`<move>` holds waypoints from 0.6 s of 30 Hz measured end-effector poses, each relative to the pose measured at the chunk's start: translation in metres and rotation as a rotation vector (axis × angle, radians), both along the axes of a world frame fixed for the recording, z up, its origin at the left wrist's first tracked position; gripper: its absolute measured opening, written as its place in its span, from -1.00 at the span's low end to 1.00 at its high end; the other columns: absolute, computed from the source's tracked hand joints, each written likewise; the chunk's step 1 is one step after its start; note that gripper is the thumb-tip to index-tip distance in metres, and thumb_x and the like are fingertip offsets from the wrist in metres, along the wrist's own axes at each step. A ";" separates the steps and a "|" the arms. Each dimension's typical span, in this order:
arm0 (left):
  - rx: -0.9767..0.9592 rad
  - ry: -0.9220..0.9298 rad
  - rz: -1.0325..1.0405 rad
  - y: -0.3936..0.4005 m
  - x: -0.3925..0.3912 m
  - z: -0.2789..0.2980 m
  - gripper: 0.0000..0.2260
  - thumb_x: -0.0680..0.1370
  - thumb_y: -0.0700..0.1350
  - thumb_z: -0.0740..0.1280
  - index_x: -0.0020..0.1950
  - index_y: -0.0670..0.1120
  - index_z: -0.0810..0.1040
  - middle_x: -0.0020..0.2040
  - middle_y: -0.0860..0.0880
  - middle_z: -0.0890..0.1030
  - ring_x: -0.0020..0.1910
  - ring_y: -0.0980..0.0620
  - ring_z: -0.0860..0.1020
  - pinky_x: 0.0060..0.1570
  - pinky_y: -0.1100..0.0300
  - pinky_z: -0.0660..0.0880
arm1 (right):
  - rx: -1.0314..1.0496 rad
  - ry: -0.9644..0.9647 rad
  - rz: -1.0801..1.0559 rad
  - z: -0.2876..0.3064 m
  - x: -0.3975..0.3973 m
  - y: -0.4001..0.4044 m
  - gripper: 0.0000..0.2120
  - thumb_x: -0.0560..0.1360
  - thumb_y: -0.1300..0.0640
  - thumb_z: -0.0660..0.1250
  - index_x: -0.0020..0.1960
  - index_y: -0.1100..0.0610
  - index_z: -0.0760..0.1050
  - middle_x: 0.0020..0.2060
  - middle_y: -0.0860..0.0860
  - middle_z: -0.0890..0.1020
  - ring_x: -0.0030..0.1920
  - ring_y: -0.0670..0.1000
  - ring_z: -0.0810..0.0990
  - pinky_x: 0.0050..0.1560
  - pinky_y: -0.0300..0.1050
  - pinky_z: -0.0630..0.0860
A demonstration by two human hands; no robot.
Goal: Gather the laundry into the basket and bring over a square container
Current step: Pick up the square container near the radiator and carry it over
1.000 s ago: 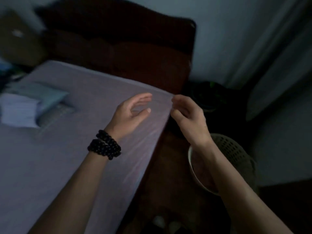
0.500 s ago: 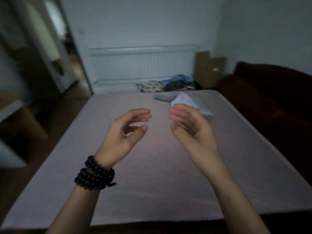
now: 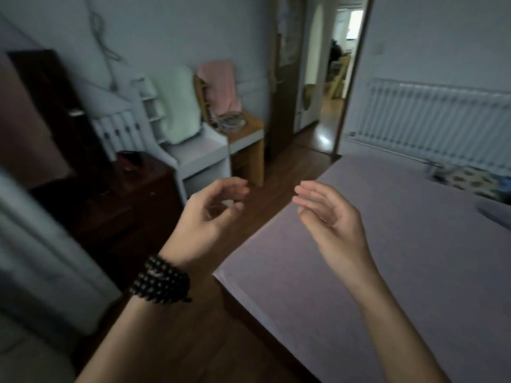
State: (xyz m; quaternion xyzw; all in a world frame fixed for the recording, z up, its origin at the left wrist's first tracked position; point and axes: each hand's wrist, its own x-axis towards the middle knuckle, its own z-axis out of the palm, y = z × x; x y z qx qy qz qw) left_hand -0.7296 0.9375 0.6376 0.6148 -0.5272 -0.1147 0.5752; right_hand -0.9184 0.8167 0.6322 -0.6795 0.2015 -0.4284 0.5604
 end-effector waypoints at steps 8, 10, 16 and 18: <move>-0.016 0.012 0.180 -0.032 0.206 -0.023 -0.73 0.55 -0.19 0.37 0.24 0.00 0.58 0.14 -0.02 0.69 0.18 0.03 0.64 0.21 0.02 0.57 | 0.019 -0.003 0.216 -0.018 0.235 -0.055 -0.62 0.54 0.31 0.34 0.24 -0.08 0.56 0.18 -0.14 0.67 0.20 -0.24 0.64 0.09 -0.46 0.53; -0.014 0.002 0.184 -0.049 0.246 -0.019 -0.73 0.56 -0.20 0.36 0.25 0.00 0.58 0.15 -0.04 0.68 0.20 0.00 0.63 0.19 -0.02 0.57 | 0.026 -0.021 0.247 -0.017 0.280 -0.075 -0.62 0.54 0.30 0.34 0.21 -0.12 0.55 0.19 -0.14 0.67 0.20 -0.24 0.64 0.12 -0.43 0.54; -0.008 -0.008 0.193 -0.109 0.375 -0.002 -0.72 0.58 -0.18 0.35 0.30 -0.08 0.56 0.16 -0.08 0.67 0.20 -0.06 0.64 0.14 -0.02 0.58 | 0.068 -0.046 0.275 -0.018 0.425 -0.135 -0.65 0.53 0.30 0.35 0.22 -0.04 0.56 0.15 -0.12 0.69 0.19 -0.19 0.66 0.05 -0.42 0.55; -0.023 0.024 0.191 -0.128 0.423 -0.002 -0.72 0.58 -0.20 0.34 0.29 -0.08 0.56 0.17 -0.10 0.67 0.20 -0.09 0.63 0.17 -0.10 0.58 | 0.066 -0.034 0.270 -0.017 0.471 -0.155 -0.65 0.53 0.30 0.35 0.20 -0.08 0.57 0.15 -0.14 0.69 0.19 -0.19 0.66 0.05 -0.42 0.55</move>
